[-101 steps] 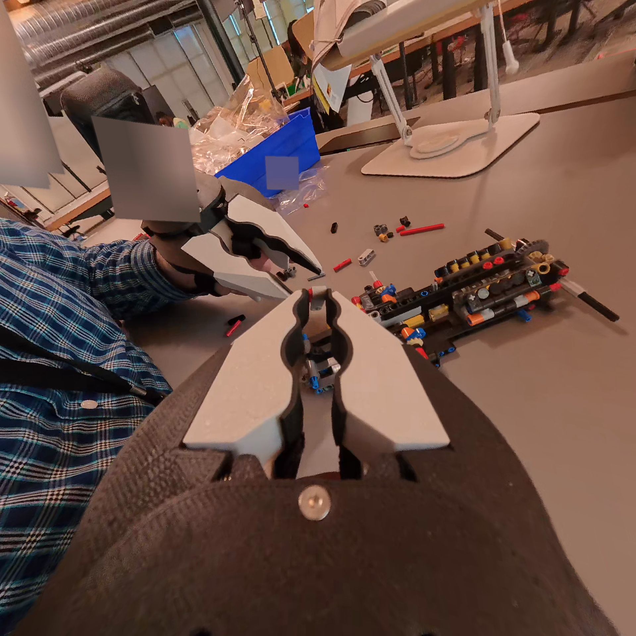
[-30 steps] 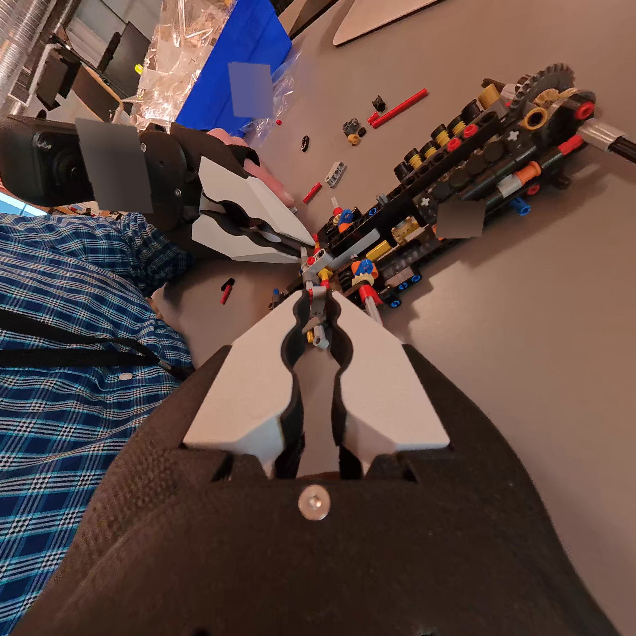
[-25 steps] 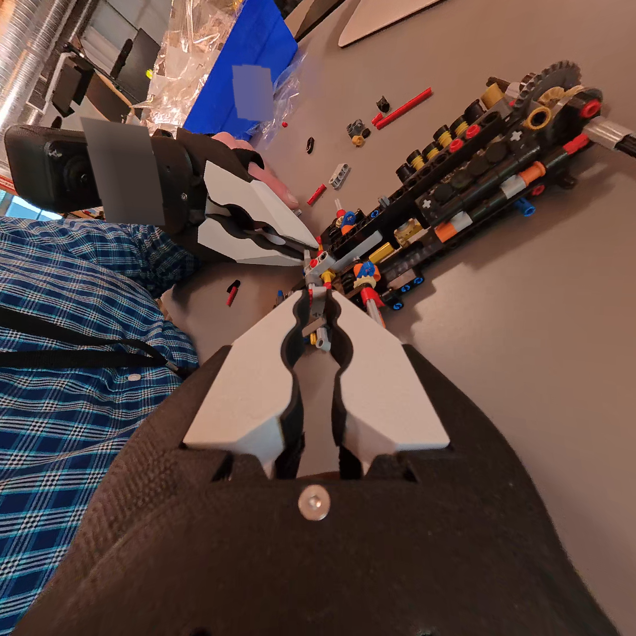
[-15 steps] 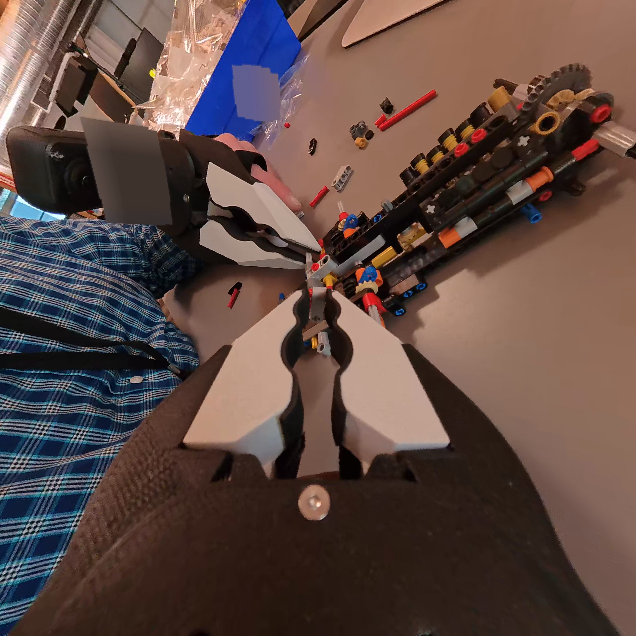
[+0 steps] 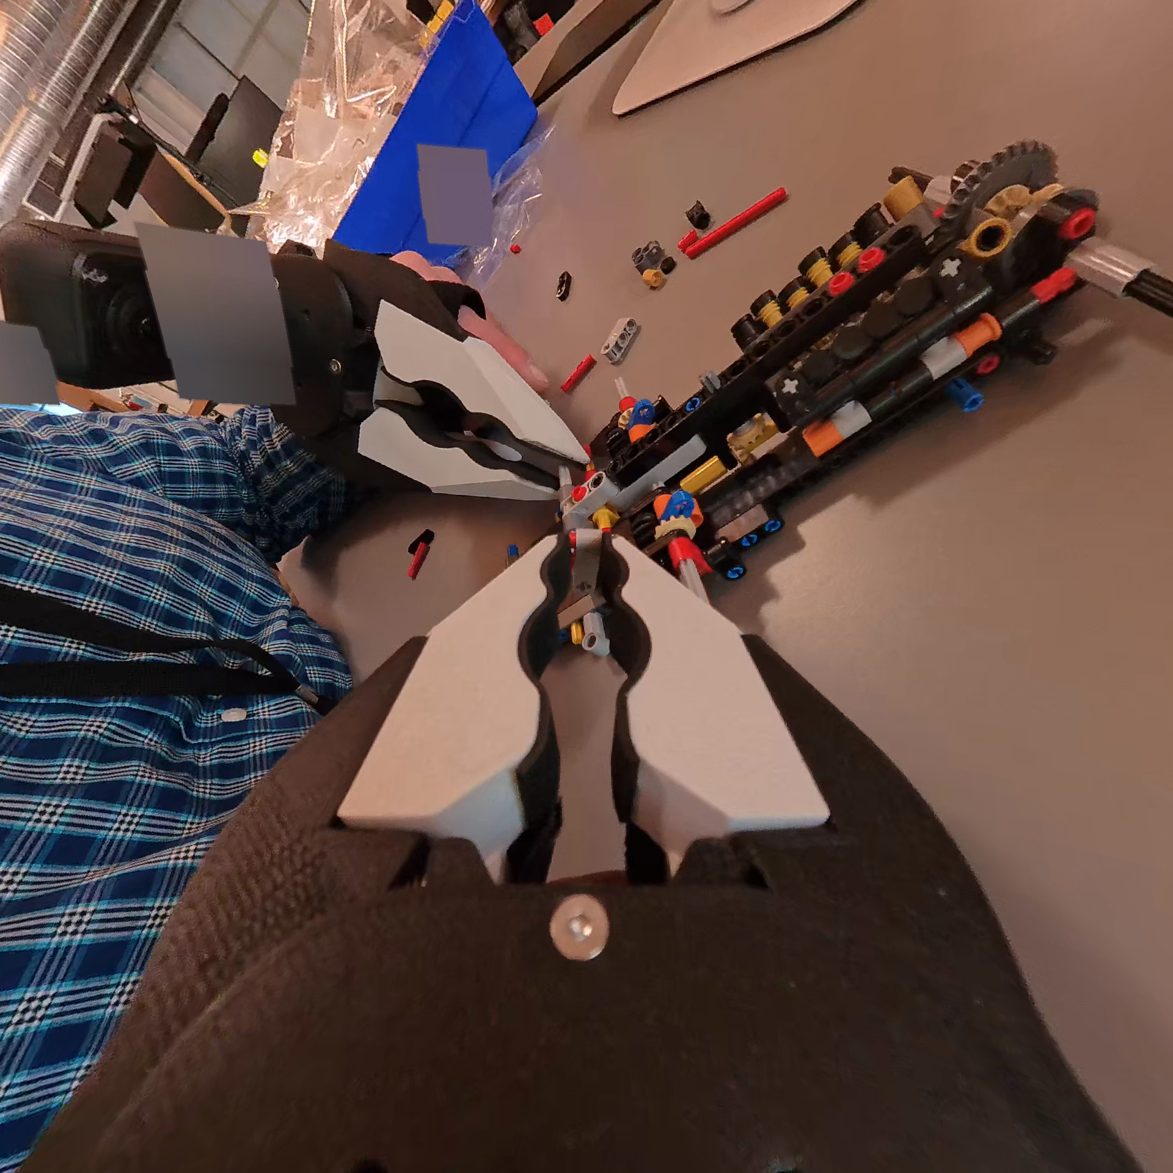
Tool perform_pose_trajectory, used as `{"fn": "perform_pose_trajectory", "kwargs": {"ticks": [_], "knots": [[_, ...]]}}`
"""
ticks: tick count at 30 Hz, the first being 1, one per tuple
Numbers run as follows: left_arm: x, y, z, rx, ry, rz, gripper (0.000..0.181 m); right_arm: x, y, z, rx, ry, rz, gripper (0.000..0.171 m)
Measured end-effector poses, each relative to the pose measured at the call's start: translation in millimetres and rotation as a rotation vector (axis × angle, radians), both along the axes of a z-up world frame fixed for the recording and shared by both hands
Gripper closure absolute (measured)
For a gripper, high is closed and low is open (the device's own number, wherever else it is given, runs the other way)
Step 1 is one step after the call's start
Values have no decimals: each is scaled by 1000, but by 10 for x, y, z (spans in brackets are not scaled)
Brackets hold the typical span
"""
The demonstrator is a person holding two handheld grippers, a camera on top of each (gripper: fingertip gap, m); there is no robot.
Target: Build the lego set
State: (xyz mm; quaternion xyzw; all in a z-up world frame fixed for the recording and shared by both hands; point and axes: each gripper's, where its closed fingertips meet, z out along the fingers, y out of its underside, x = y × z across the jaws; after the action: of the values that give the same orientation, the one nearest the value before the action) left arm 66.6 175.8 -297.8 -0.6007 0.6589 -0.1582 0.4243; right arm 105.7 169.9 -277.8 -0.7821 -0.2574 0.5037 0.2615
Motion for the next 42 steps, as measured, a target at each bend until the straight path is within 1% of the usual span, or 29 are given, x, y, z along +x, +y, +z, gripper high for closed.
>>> {"fn": "perform_pose_trajectory", "kwargs": {"ticks": [6,12,17,19,21,23,25,26,30,36,38,42], "knots": [[-3,4,80,6,-13,-10,171,-10,-1,7,1,3,-7,165],[-4,11,24,28,19,-3,171,-19,1,-14,-14,-4,-14,165],[49,5,209,73,-33,10,164,4,50,41,-16,31,-61,165],[130,-44,325,105,-75,3,159,-27,33,125,-41,96,-64,165],[221,-58,433,183,-114,-3,150,-78,-4,196,-65,150,-53,165],[291,-96,442,256,-101,-41,141,-129,-44,254,-86,191,-37,165],[343,-108,461,317,-105,-67,143,-163,-71,309,-106,232,-25,165],[367,-128,475,336,-112,-86,147,-169,-78,334,-115,250,-20,165],[417,-162,474,351,-119,-114,158,-169,-87,386,-130,278,-7,165],[414,-128,473,287,-157,-91,158,-163,-41,369,-113,269,-35,163],[417,-112,490,265,-178,-77,159,-137,-9,338,-96,238,-59,152],[417,-72,551,250,-215,-50,159,-137,-75,338,-115,246,-34,154]]}}
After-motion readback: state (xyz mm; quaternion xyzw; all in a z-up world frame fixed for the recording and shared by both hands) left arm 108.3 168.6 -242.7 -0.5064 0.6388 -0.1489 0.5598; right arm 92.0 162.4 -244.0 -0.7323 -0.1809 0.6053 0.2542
